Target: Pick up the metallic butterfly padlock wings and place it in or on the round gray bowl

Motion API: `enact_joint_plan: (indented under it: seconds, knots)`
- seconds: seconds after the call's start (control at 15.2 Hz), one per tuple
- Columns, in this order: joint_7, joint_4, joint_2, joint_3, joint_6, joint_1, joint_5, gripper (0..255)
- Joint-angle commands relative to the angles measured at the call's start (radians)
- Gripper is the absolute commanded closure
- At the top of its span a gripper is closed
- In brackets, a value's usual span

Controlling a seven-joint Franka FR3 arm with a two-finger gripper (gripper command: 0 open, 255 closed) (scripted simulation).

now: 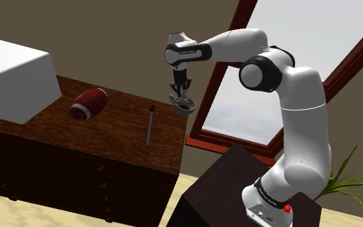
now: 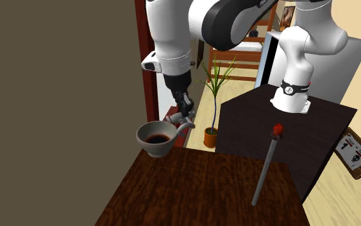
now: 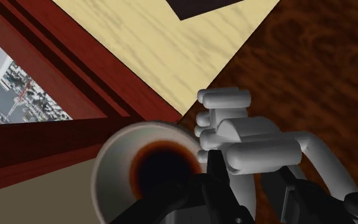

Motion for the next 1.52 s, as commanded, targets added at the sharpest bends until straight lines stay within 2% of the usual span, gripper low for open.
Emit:
enact_joint_plan:
  seconds: [0.0,0.53,1.45]
  knots:
    - [-0.042,0.039,0.022,-0.01,-0.011,-0.034,-0.001,255]
    - [-0.188,0.257,0.136,-0.04,-0.09,-0.163,0.002,255]
    - [-0.167,0.181,0.202,-0.033,0.05,-0.164,0.007,255]
